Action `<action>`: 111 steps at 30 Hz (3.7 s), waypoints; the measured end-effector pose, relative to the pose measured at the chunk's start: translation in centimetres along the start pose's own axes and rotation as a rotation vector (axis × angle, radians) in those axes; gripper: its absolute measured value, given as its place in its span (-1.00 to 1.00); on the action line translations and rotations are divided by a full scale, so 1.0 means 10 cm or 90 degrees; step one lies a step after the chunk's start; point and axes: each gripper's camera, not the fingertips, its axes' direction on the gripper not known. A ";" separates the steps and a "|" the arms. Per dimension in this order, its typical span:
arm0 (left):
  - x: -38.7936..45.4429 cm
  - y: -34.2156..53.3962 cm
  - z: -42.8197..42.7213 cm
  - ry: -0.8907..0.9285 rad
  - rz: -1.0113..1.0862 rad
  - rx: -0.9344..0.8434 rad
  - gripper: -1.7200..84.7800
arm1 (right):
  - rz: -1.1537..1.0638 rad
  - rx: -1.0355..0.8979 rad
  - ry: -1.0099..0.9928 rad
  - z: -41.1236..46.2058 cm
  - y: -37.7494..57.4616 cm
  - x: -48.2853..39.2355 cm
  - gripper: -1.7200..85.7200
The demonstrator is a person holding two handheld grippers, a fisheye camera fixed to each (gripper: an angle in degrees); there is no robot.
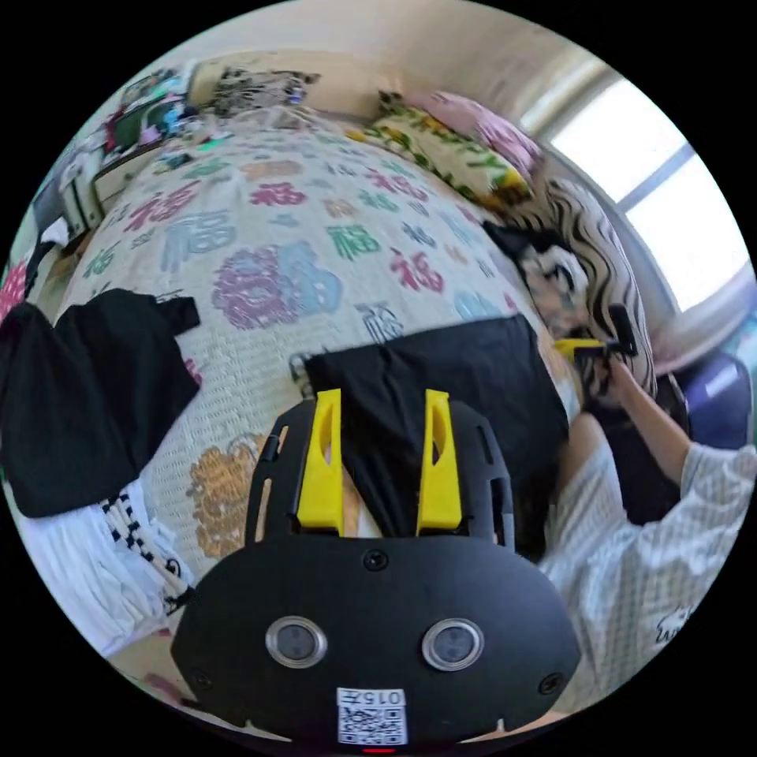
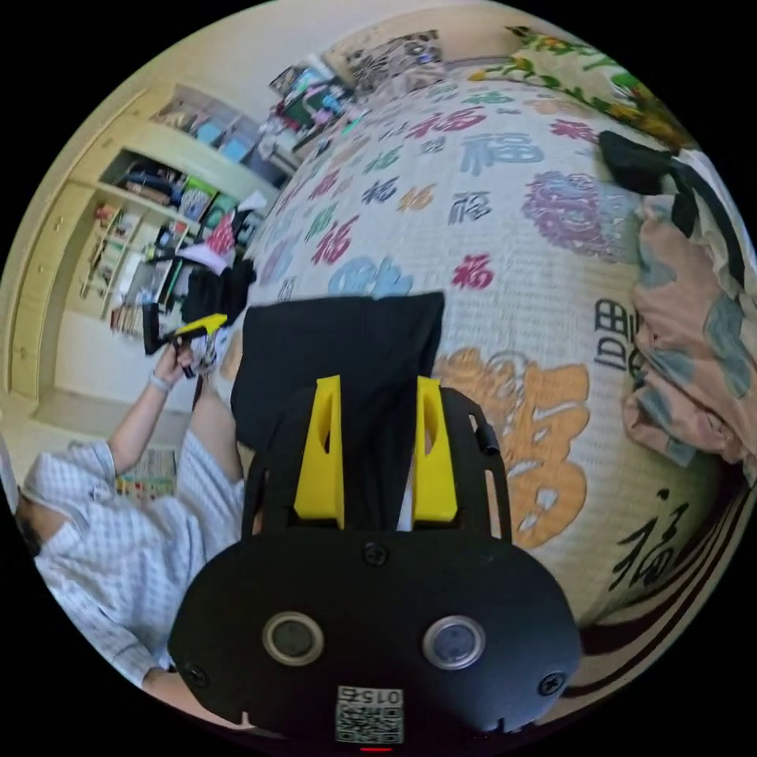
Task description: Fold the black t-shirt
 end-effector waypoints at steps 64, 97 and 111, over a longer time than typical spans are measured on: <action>0.38 2.72 -0.43 0.188 -0.232 -0.068 -0.87 | -0.143 -0.191 0.112 2.44 0.00 -1.99 -0.79; 0.42 3.57 -0.38 0.144 -0.454 0.151 -0.97 | -0.341 -0.455 0.344 4.67 -3.91 -4.25 -0.91; 2.35 2.98 -0.16 0.155 -0.012 0.230 -0.97 | -0.329 -0.202 0.026 2.21 -3.66 -3.22 -0.95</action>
